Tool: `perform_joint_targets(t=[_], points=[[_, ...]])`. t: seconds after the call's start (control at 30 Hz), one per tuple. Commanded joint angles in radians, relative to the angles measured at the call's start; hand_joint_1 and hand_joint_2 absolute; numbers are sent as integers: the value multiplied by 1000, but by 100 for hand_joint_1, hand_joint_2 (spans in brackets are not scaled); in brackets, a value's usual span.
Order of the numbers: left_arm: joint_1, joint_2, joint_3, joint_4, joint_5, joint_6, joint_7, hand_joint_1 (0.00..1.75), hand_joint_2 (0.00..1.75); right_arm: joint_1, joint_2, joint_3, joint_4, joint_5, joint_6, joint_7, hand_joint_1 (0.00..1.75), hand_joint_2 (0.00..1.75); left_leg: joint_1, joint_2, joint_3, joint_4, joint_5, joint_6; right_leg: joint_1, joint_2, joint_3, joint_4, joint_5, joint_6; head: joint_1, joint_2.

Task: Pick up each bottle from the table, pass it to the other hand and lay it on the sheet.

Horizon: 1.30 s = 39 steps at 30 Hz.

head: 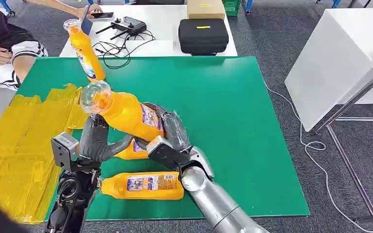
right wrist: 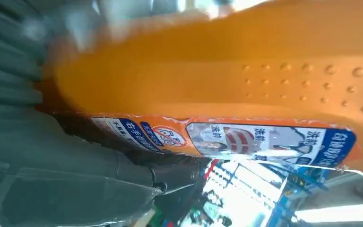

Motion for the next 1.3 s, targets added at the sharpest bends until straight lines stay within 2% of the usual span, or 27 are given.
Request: perform_joint_targets(t=[0.03,0.2,0.43,0.6,0.63,0.8,0.87,1.07,1.3], points=[[-8,12,-5,1,6,1,4,0,175,-26,-53,-142,-43,-70,-90,-10,175,175,0,-1,4,-1,-1,1,0,-3,4,-1,-2,1,0,0],[-6,5,-4,-1,9,-1,9,0,175,-7,-80,-225,-99,-100,-123,-3,175,175,-1,-3,6,-2,-1,1,0,-5,7,-2,-2,1,0,0],[-10,-2,-12,-7,5,-6,24,0,175,9,-82,-268,-125,-101,-127,-4,175,175,-1,-2,4,-1,-1,0,0,-3,4,-1,-2,0,0,0],[-16,-6,-18,-13,0,-9,34,0,175,-1,-79,-234,-81,-43,-139,36,175,175,0,-1,5,-1,-2,1,0,-3,5,-1,-2,0,0,0],[-16,-6,-20,-19,-1,-11,37,0,175,-23,-77,-218,-33,-6,-135,77,175,175,0,-1,3,-1,-1,0,0,-2,3,-1,-1,0,0,0],[-17,-8,-28,-31,-2,-17,43,0,175,-47,-61,-181,45,45,-99,82,175,175,0,1,4,-1,-1,0,0,-1,4,-1,-1,0,0,0],[-30,-10,-33,-16,0,-24,44,0,175,-54,-50,-129,77,103,-30,77,175,175,0,1,3,-1,-1,0,0,-1,3,-1,-1,0,0,0],[-55,-15,-41,9,0,-33,42,0,175,-59,-13,-67,111,151,54,89,175,175,0,0,3,-1,-1,0,0,-2,3,0,-1,0,0,0],[-61,-13,-41,20,3,-34,41,0,175,-68,4,-24,135,187,77,93,175,175,0,1,4,-1,-1,0,0,-1,4,-1,-1,0,0,0]])
